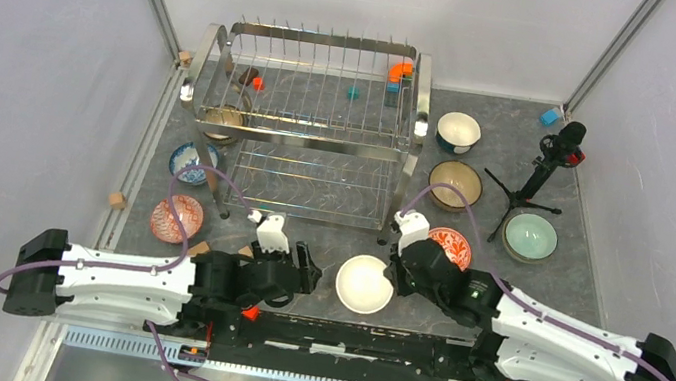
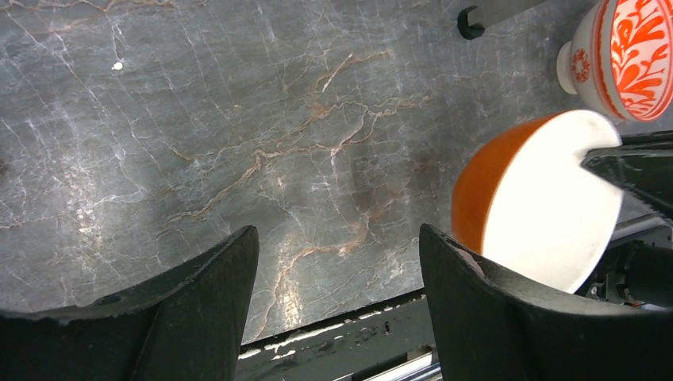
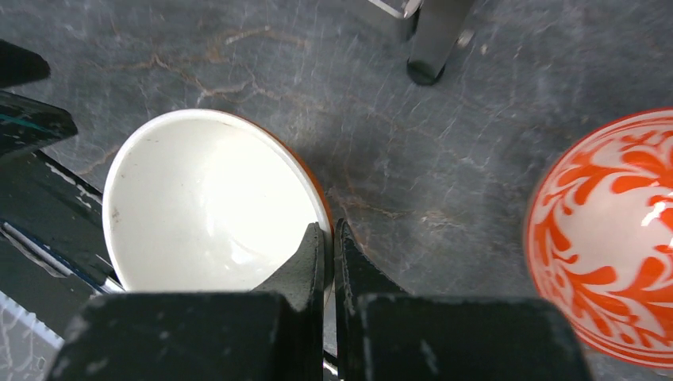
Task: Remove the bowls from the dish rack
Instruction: Pick up the bowl from the center of the board, then place the bowl at the center of the board.
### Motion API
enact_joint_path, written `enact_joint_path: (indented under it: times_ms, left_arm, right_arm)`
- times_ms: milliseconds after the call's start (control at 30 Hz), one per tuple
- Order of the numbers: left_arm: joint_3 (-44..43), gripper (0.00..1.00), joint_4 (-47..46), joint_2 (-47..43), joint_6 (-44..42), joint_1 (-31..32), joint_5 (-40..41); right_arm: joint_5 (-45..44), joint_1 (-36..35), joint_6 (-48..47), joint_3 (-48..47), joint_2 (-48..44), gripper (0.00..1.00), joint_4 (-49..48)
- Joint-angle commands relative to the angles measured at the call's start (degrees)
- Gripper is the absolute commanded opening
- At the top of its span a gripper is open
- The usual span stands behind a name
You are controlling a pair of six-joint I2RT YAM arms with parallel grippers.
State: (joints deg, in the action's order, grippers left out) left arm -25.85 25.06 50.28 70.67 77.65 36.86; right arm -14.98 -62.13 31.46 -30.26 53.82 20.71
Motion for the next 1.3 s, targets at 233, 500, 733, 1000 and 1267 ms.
enact_joint_path:
  times_ms: [233,500,733,1000,1267]
  left_arm:
    - [-1.4,0.79,3.8,-4.5,1.0,0.1,6.7]
    - [-2.4,0.86,13.7,-10.1,5.2,0.1,13.7]
    - [-4.4,0.97,23.0,-11.9,7.4,0.1,16.5]
    - [-9.8,1.00,35.1,-5.0,14.8,0.1,21.0]
    - [-15.6,1.00,44.5,1.6,20.7,0.0,22.4]
  right_arm:
    - [0.3,0.4,-0.4,0.4,-0.2,0.00,-3.7]
    - [2.2,1.3,-1.6,1.3,5.2,0.00,-8.1]
    - [3.9,3.0,-1.8,3.2,6.9,0.00,-10.7]
    - [4.6,3.4,-1.8,4.5,5.5,0.36,-11.0]
    - [4.0,3.4,-4.6,2.5,-2.9,0.69,-7.3]
